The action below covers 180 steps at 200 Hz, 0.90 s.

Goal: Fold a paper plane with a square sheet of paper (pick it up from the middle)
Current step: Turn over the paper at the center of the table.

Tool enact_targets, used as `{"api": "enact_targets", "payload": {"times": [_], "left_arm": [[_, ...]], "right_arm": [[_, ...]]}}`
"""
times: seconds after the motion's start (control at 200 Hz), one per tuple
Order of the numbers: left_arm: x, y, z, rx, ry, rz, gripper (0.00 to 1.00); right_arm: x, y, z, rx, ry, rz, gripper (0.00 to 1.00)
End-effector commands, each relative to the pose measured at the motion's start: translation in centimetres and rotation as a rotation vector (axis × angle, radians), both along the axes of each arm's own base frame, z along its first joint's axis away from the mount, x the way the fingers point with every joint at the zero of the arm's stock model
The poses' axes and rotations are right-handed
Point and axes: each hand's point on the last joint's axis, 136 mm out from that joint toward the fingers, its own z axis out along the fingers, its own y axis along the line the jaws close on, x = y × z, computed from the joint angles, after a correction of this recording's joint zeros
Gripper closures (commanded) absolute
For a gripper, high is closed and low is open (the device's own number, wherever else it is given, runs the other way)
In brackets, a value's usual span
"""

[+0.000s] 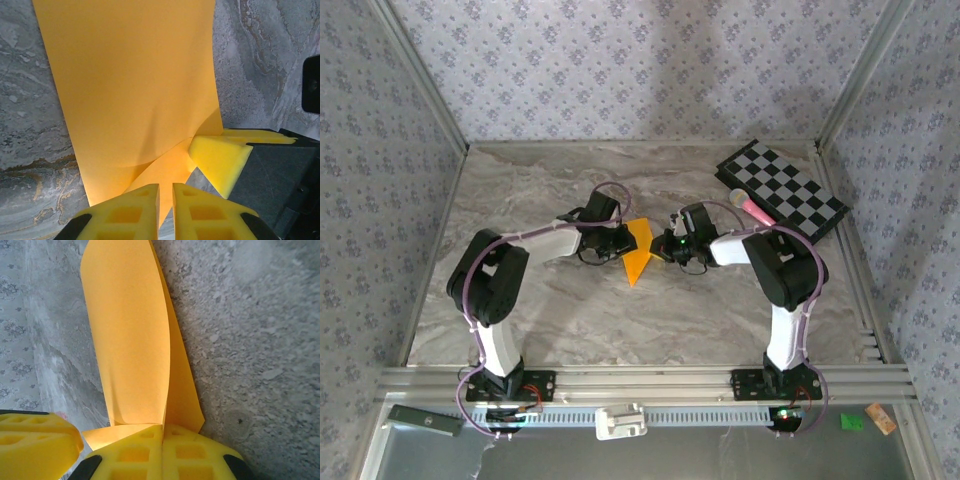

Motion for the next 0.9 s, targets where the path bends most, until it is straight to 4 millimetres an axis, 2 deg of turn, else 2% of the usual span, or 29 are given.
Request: {"api": "enact_targets", "payload": {"times": [0.0,0.205,0.375,0.64,0.895], "left_arm": [[-0.2,-0.8,0.8,-0.018,-0.013,-0.047,0.85],[-1.4,-1.4,0.7,0.004,-0.018,-0.125,0.85],[-2.1,-1.1,-0.7,0.073,0.008,-0.159,0.88],[-1.9,0.0,-2.9,0.174,0.074,-0.142,0.92],[-1.7,-0.1,-3.7,0.189,0.074,-0.149,0.93]], "right_arm": [[0.5,0.2,1.7,0.008,-0.034,-0.003,0.93],[0.7,0.1,2.6,0.019,-0.037,-0.029,0.94],[0.7,-0.5,2.6,0.011,-0.016,-0.080,0.96],[0.3,-0.6,2.1,0.007,0.038,-0.100,0.96],[0.2,0.5,2.6,0.020,0.028,-0.017,0.85]]}}
